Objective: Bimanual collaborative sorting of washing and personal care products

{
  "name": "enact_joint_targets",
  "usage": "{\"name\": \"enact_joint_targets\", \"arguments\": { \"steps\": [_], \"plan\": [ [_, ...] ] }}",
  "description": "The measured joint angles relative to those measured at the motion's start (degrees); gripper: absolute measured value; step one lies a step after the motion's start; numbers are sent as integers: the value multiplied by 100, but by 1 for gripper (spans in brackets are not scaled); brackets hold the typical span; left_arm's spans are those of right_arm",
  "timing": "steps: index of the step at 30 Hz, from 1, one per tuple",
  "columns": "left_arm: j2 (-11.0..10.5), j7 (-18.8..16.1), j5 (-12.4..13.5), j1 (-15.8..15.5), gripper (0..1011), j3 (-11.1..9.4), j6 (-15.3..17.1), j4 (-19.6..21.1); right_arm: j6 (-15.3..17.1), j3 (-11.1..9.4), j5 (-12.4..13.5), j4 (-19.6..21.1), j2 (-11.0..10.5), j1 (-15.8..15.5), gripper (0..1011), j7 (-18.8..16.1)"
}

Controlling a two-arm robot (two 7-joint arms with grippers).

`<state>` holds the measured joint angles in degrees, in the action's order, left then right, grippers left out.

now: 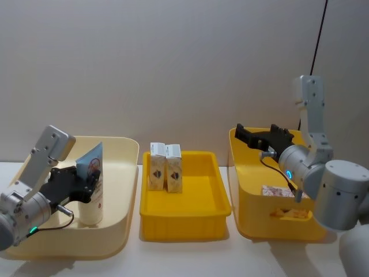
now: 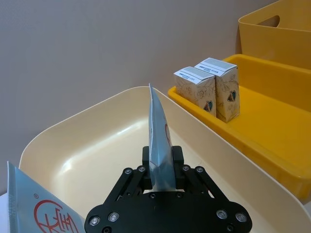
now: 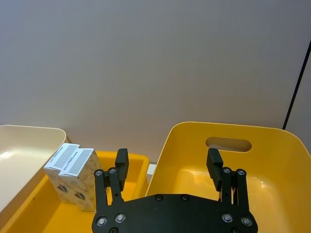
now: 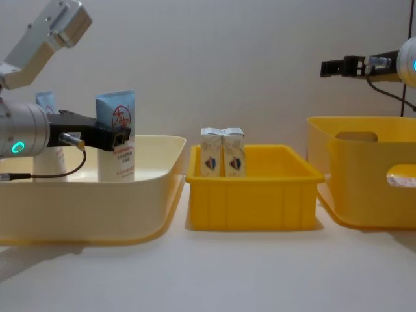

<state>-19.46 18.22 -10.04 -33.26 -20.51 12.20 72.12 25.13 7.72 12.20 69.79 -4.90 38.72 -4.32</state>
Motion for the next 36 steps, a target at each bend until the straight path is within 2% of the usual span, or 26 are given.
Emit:
{"name": "enact_joint_targets", "arguments": {
  "steps": [22,27,36],
  "plan": [
    [14,35,9,-47,233,-2,-45,-71,0,0,0,0,0,0,1001,0],
    [55,128,41,-224,233,-15,-245,-277,0,0,0,0,0,0,1001,0],
    [116,351,122,-740,234,-32,-609,-634,0,0,0,0,0,0,1001,0]
  ]
}}
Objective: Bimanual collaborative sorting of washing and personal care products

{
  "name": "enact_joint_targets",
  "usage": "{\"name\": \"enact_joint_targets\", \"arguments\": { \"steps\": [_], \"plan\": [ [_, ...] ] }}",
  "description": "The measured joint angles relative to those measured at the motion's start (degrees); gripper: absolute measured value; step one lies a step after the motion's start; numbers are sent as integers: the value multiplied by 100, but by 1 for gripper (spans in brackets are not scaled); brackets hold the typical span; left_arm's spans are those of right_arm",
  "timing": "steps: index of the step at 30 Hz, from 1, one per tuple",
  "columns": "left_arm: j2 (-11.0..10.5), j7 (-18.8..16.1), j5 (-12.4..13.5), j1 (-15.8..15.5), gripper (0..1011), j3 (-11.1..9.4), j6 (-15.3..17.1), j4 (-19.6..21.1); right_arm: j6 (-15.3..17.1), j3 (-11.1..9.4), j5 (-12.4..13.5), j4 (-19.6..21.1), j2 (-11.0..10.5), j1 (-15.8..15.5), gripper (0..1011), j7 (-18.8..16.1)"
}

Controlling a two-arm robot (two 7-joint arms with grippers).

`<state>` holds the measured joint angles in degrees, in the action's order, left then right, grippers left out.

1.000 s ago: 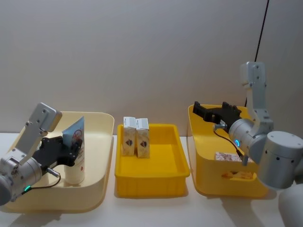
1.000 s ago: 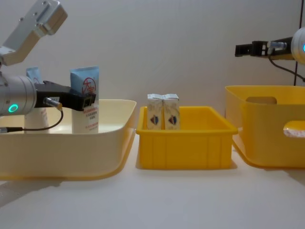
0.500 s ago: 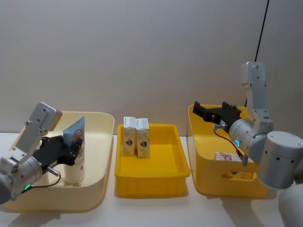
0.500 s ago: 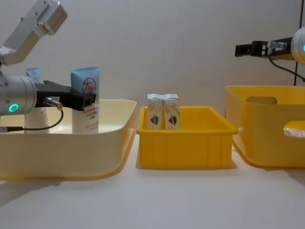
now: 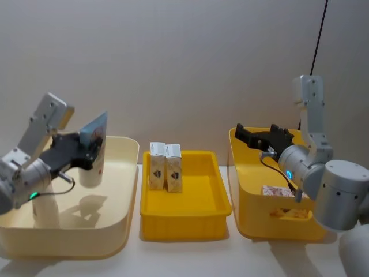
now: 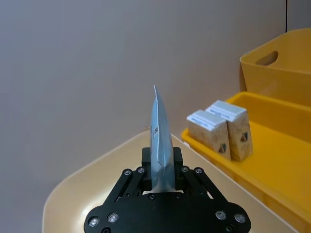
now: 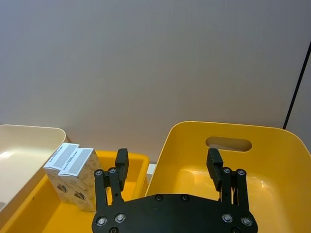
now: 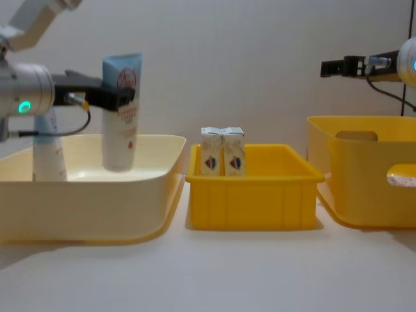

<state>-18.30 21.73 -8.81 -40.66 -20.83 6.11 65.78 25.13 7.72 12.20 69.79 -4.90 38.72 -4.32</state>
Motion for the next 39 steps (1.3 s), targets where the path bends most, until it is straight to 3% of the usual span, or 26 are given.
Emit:
{"name": "enact_joint_targets", "arguments": {
  "steps": [16,27,39],
  "plan": [
    [-51,364,-63,-634,234,104,-83,64,-95,77,-29,-105,7,53,1001,-120],
    [-126,619,-238,-826,234,134,-72,103,-459,440,-178,-321,-76,159,1001,-646],
    [-243,745,-413,-760,233,176,-5,238,-933,940,-300,-521,-211,285,1001,-1367]
  ]
}}
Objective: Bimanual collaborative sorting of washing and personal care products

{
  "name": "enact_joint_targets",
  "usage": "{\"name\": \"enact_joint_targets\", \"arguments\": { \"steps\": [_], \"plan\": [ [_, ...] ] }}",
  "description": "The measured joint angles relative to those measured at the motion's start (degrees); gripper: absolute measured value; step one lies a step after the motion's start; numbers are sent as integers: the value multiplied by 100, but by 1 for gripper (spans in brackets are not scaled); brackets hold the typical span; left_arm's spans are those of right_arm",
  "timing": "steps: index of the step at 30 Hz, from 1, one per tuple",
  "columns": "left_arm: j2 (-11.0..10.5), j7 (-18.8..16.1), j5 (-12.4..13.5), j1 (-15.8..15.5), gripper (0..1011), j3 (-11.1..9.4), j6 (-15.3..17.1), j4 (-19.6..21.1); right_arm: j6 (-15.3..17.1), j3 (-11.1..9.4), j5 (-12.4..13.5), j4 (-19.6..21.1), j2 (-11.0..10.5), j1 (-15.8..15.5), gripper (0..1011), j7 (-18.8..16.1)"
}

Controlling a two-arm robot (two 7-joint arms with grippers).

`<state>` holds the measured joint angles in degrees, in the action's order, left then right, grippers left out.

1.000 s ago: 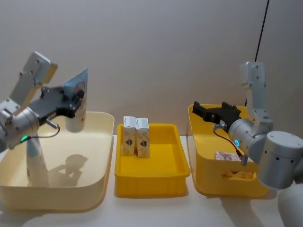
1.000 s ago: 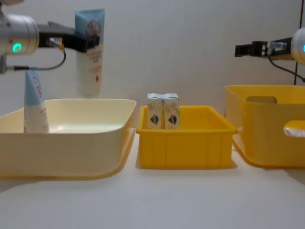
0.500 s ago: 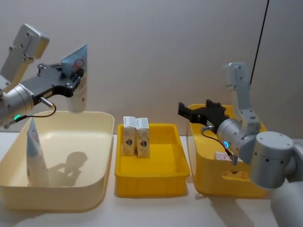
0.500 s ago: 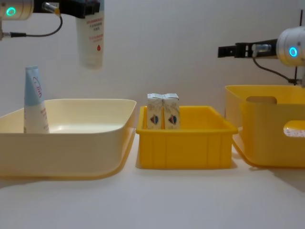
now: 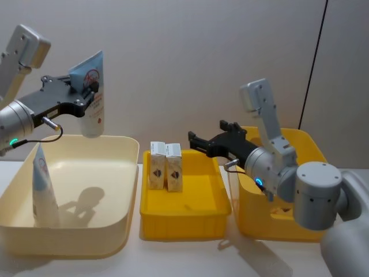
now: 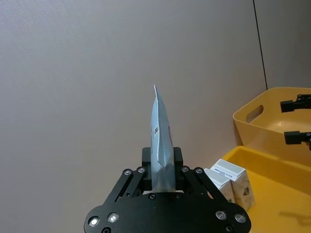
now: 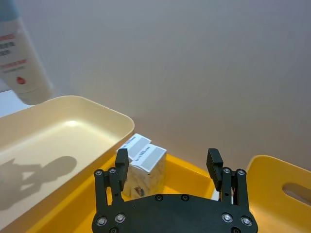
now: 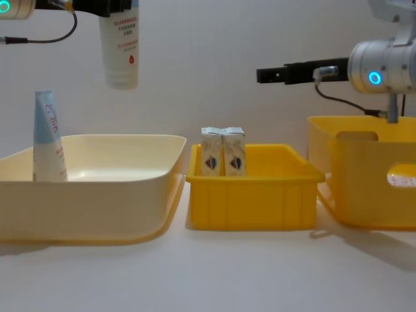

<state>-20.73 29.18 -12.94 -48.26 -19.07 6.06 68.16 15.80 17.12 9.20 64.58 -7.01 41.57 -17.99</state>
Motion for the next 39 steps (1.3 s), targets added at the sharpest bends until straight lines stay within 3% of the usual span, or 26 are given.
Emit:
{"name": "enact_joint_targets", "arguments": {
  "steps": [5,21,28,39],
  "plan": [
    [-25,124,-126,50,233,26,-87,17,-132,134,-6,-105,-44,69,1001,-265],
    [-20,449,-473,144,234,40,-370,114,-242,430,54,-433,74,262,1001,-592],
    [31,533,-601,171,234,4,-436,148,-309,605,121,-732,141,456,1001,-983],
    [84,577,-707,171,233,-67,-488,112,-549,942,228,-1555,338,951,1001,-1787]
  ]
}}
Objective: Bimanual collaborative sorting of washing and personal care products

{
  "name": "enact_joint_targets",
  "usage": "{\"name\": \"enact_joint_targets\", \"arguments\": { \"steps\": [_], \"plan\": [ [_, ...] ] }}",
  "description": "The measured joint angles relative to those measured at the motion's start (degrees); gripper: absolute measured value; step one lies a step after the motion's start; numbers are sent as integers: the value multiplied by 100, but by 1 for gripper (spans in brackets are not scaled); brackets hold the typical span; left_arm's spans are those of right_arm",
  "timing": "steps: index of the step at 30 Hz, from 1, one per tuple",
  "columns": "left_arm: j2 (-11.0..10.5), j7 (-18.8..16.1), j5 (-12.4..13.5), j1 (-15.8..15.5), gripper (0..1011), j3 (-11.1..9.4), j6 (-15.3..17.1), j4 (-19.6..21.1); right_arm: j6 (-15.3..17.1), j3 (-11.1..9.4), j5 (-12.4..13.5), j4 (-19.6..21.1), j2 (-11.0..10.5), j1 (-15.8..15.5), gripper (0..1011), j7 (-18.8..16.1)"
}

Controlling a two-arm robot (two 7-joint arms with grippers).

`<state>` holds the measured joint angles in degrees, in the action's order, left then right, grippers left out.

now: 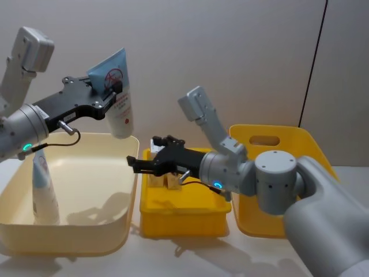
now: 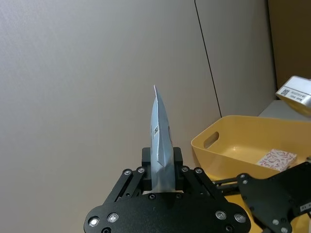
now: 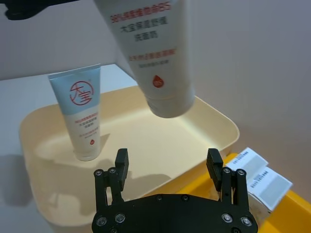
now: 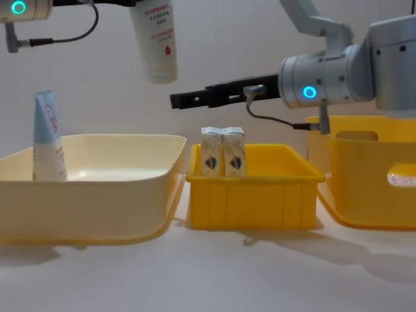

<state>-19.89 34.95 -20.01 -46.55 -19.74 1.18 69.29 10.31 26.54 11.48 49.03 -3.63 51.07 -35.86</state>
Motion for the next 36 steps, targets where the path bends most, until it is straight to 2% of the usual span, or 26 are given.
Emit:
{"name": "enact_joint_targets", "arguments": {
  "steps": [5,12,28,36],
  "plan": [
    [12,0,-31,1,234,-28,-10,-15,-146,128,15,-392,109,234,1001,-251],
    [12,-36,-62,20,233,-58,-14,-18,-263,244,-18,-642,191,408,1001,-267],
    [-29,-236,-103,111,233,-106,58,87,-154,361,-81,-604,176,483,1001,-30],
    [-65,-319,-137,171,234,-126,115,169,-189,406,-51,-710,276,567,1001,22]
  ]
}}
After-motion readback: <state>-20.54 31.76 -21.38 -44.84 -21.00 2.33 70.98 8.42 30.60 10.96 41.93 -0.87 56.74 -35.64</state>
